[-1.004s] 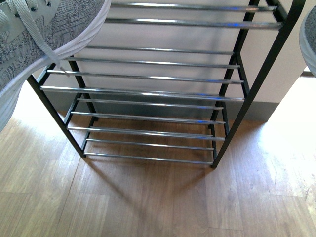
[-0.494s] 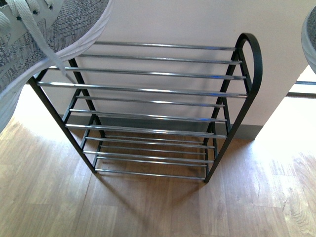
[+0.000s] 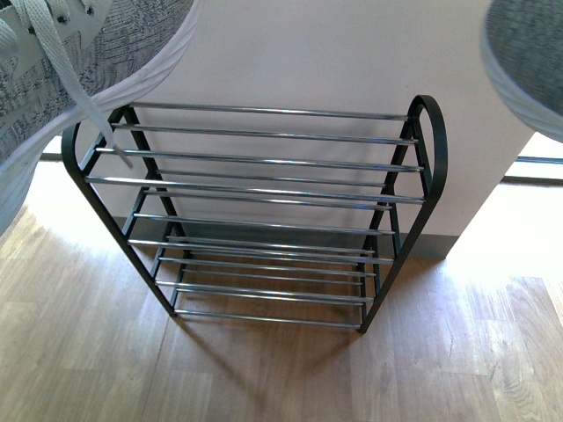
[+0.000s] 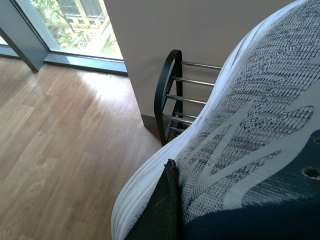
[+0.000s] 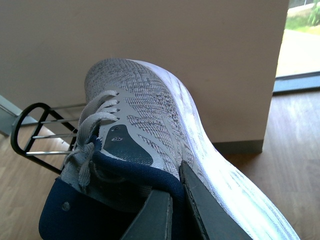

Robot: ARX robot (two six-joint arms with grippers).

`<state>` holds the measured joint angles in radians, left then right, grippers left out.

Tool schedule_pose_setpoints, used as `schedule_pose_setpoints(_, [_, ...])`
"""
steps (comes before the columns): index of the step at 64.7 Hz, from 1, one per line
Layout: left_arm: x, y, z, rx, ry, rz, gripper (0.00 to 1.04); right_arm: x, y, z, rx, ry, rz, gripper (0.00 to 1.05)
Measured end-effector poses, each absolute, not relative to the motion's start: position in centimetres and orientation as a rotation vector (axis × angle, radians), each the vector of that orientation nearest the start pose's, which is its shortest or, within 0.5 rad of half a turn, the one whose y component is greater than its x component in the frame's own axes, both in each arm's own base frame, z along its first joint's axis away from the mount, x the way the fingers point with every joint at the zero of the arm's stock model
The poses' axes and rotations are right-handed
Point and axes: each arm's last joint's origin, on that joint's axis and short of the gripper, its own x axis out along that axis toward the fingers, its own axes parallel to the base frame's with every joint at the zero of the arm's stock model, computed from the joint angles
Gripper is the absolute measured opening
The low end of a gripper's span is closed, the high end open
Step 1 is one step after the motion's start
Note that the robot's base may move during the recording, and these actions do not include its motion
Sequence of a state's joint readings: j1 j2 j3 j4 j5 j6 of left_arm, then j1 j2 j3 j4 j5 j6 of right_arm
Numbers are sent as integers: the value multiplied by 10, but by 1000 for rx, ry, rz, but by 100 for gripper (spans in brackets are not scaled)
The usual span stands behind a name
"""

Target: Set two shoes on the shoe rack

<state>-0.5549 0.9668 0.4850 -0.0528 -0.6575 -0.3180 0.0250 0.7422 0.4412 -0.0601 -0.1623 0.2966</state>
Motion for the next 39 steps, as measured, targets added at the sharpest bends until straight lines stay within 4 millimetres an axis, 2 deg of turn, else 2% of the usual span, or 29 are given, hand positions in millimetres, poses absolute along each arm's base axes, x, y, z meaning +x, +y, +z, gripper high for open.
schedule_pose_setpoints(4, [173,-87,214,-8,417,168,2,177,26,235,341,417,134,1])
schedule_pose_setpoints(11, [173,-87,214,-8,417,167,2,199,70,238,390,472,139,1])
schedule_pose_setpoints(21, [173,-87,214,-8,417,167,2,229,124,229,455,575,77,1])
schedule_pose_setpoints(29, [173,-87,214,-8,416,168,2,255,152,217,500,621,-40,1])
schedule_pose_setpoints(39, [173,-87,214,-8,417,167,2,285,172,205,552,625,-185,1])
